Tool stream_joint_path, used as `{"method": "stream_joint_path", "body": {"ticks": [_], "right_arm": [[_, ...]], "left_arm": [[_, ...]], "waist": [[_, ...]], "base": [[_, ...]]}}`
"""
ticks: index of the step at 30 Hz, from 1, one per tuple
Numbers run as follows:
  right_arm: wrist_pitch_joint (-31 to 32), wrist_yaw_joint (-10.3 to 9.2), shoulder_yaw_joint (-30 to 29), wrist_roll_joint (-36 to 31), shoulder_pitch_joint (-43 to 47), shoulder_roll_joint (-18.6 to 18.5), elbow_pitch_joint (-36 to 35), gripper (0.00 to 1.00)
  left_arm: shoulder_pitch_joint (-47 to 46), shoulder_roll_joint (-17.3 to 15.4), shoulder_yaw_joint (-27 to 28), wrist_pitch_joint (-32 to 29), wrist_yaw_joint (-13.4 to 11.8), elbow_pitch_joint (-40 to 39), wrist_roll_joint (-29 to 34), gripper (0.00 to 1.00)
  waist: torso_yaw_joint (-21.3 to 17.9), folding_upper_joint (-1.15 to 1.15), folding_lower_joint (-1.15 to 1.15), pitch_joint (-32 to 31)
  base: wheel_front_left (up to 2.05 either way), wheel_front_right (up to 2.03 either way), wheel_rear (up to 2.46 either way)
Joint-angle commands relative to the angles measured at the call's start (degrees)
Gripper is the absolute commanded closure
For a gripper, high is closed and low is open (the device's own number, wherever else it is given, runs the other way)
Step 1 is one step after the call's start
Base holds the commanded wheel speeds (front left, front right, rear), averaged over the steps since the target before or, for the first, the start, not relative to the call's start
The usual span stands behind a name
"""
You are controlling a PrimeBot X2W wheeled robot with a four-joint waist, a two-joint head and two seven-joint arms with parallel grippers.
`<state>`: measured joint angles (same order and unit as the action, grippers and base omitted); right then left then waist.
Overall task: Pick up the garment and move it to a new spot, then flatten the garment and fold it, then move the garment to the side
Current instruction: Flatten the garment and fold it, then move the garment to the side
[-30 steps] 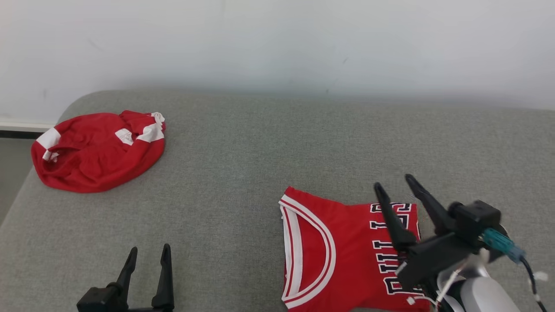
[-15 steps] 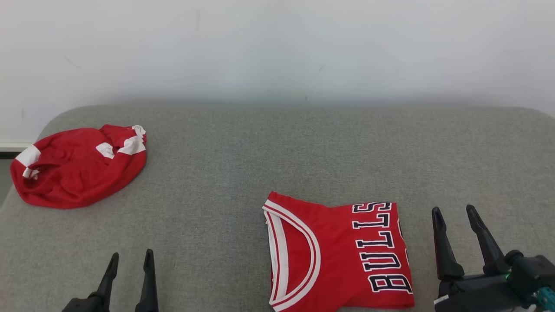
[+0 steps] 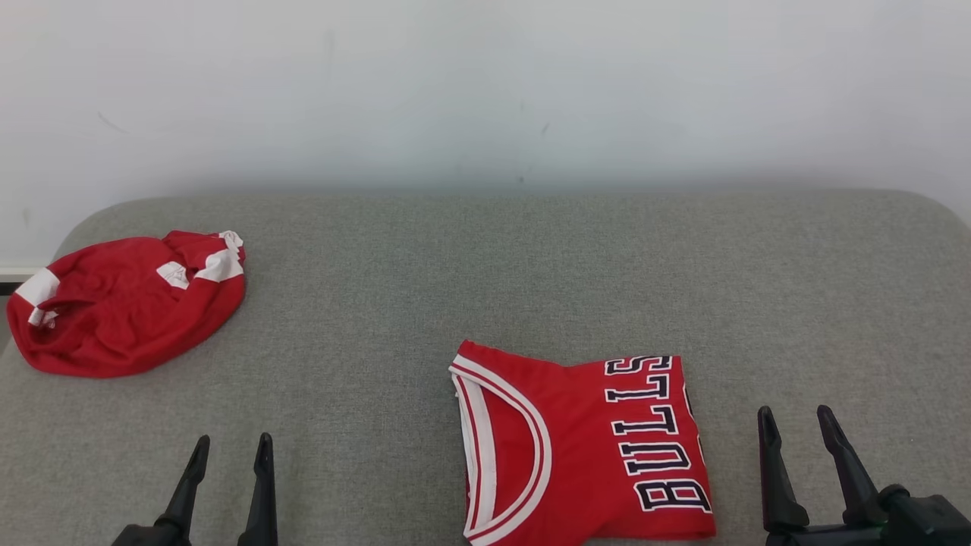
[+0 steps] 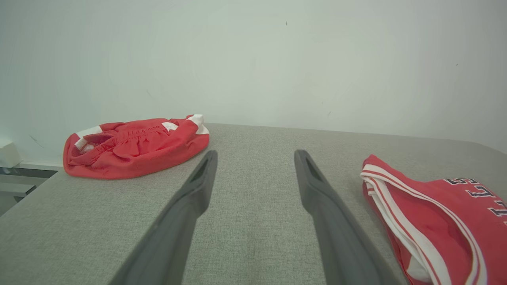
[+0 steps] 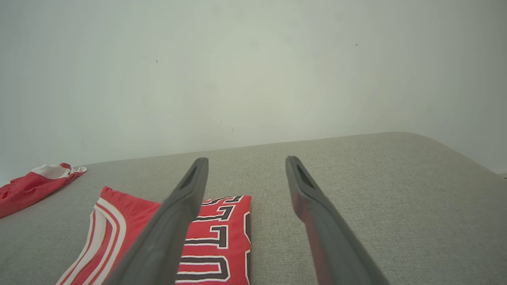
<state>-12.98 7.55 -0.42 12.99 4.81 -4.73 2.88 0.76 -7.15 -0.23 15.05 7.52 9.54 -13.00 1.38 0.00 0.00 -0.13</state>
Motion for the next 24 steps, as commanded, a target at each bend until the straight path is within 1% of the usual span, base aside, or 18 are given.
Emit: {"method": "stream_joint_path", "body": {"ticks": [1,4,13,24], "right_arm": [[-0.29,-0.15,-0.32,-0.27,0.73,0.29,0.27,0.0],[-0.53,-0.15,-0.54,-0.35,1.18,0.45,0.55,0.0],[-0.81,-0.15,-0.1,-1.13,2.16,1.03,1.2,0.0],[-0.77,-0.15,-0.23,-1.48,2.3,1.55,1.82,0.0]], "left_arm": [[0.95,-0.49,-0.22,0.17,-0.08,-0.57,-0.19,0.0],[1.32,-1.15,-0.07,0.18,-0.08,-0.82,-0.15,0.0],[3.23,-0.47,0.39,0.17,-0.34,-2.62,2.0,0.0],[4.0,-0.38,1.21,0.18,-0.27,-2.87,1.65,0.0]], "waist": [[0.09,0.0,0.0,-0.17],[0.23,0.0,0.0,-0.37],[0.5,0.0,0.0,-0.99],[0.4,0.0,0.0,-1.08]], "base": [[0.0,0.0,0.0],[0.0,0.0,0.0],[0.0,0.0,0.0],[0.0,0.0,0.0]]}}
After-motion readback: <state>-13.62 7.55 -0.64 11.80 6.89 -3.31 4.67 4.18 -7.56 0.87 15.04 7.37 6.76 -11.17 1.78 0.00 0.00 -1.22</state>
